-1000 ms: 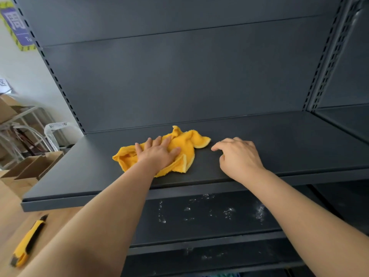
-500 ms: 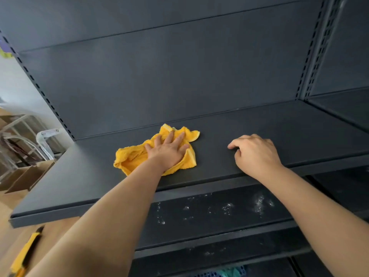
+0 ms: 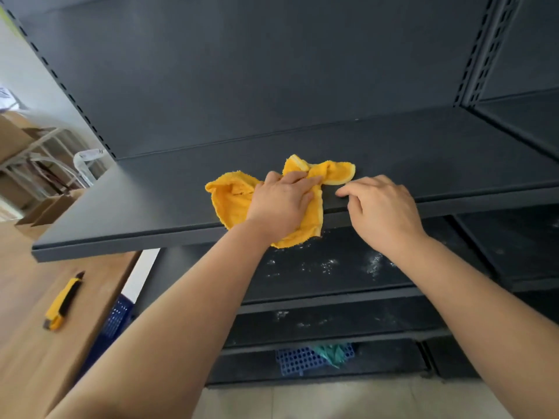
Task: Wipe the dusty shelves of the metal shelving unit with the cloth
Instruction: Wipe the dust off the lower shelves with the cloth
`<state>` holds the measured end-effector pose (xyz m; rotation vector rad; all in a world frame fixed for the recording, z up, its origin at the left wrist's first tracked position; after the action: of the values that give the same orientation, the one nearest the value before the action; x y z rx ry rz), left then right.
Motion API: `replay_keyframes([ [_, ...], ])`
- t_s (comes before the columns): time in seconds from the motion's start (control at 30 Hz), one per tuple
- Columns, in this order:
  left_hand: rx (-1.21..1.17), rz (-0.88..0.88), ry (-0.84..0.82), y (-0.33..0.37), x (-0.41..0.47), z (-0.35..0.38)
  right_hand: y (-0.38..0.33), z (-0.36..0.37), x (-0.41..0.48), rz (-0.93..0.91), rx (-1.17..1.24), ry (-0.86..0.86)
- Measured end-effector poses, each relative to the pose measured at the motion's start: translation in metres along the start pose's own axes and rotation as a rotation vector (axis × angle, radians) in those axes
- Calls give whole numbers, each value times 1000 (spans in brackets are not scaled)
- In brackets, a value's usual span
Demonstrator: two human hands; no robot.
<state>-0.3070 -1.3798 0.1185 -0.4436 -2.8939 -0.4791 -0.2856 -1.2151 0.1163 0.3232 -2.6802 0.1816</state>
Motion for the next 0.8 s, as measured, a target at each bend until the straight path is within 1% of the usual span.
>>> replay_keyframes([
  [0.1, -64, 104, 168, -1, -31, -6, -23, -3, -19, -71, 29, 128],
  [0.2, -50, 219, 307, -3, -67, -8, -49, 1, -39, -110, 28, 161],
  [0.27, -42, 235, 331, -8, -90, -6, -65, 4, -51, -106, 57, 171],
  [0.37, -62, 174, 306, -25, -127, 3, -90, 17, -72, -114, 57, 129],
  [0.43, -102, 52, 193, -44, -152, 16, -107, 34, -89, -131, 39, 40],
  [0.5, -190, -133, 88, -74, -179, 40, -122, 53, -105, -141, 16, -75],
  [0.57, -456, -413, 25, -108, -204, 61, -132, 72, -117, -131, -7, -218],
  [0.6, -614, -550, 29, -124, -215, 70, -136, 82, -122, -122, -13, -291],
  [0.63, -681, -648, 27, -138, -225, 76, -138, 91, -127, -112, -19, -357],
  [0.7, -597, -725, 16, -162, -234, 82, -142, 110, -134, -90, -20, -445],
  [0.8, -540, -746, 139, -193, -227, 72, -148, 135, -134, -66, -6, -468],
])
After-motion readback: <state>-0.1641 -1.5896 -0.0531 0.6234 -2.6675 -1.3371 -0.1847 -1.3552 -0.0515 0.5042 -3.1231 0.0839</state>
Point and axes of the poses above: each hand's wrist, its own x-axis towards the middle knuckle, its own z-axis out of the palm, y = z × x, the point moved 4 cm from there along x, towards the middle knuckle, and after that the axes turned 14 degrees about -x, right-handed, at the moved point
